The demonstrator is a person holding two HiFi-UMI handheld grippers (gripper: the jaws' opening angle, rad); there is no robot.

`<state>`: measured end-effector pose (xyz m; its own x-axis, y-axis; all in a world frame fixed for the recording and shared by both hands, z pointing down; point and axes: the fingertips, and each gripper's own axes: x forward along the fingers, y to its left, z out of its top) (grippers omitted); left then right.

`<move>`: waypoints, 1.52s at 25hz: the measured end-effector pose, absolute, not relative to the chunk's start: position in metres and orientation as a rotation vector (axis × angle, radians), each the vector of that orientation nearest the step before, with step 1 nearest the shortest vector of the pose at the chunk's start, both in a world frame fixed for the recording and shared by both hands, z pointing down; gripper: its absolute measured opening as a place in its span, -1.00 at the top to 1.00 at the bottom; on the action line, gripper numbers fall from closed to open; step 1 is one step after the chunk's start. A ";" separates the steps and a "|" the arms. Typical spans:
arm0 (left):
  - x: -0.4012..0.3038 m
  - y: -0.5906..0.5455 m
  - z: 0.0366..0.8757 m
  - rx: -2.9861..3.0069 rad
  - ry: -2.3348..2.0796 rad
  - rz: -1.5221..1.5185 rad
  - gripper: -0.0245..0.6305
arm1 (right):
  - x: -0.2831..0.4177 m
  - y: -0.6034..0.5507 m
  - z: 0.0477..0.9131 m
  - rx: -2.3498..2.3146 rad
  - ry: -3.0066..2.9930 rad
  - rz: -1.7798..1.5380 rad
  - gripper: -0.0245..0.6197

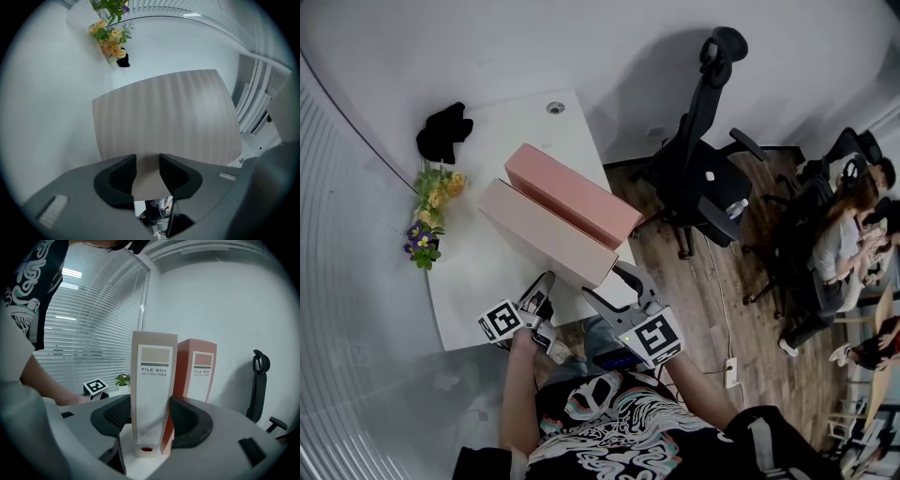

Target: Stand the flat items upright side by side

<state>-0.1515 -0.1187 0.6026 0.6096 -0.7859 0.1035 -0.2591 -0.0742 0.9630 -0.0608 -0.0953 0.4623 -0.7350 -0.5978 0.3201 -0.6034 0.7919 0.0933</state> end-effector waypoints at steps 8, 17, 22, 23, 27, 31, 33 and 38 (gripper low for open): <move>-0.146 -0.128 0.602 1.638 -0.878 -0.544 0.51 | -0.056 -0.103 0.461 0.935 -2.621 -0.001 0.10; -0.146 -0.135 0.603 1.637 -0.881 -0.540 0.51 | -0.055 -0.109 0.462 0.967 -2.596 0.009 0.09; -0.149 -0.136 0.602 1.644 -0.898 -0.534 0.51 | -0.051 -0.107 0.459 1.003 -2.579 0.011 0.11; -0.152 -0.136 0.601 1.647 -0.910 -0.542 0.50 | -0.050 -0.106 0.459 1.014 -2.577 0.013 0.11; -0.162 -0.139 0.588 1.689 -0.957 -0.562 0.50 | -0.043 -0.102 0.458 1.070 -2.568 0.047 0.16; -0.166 -0.137 0.563 1.793 -1.000 -0.554 0.50 | -0.039 -0.099 0.458 1.135 -2.561 0.105 0.20; -0.168 -0.135 0.546 1.878 -1.043 -0.535 0.52 | -0.037 -0.098 0.458 1.171 -2.557 0.128 0.27; -0.169 -0.119 0.506 2.083 -1.239 -0.412 0.72 | -0.024 -0.097 0.455 1.275 -2.558 0.209 0.77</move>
<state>-0.1688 -0.1193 0.5060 0.4990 -0.8641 0.0660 -0.6527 -0.3246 0.6845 -0.0238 -0.0972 0.4552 -0.5738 -0.7594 0.3068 -0.7990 0.6012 -0.0063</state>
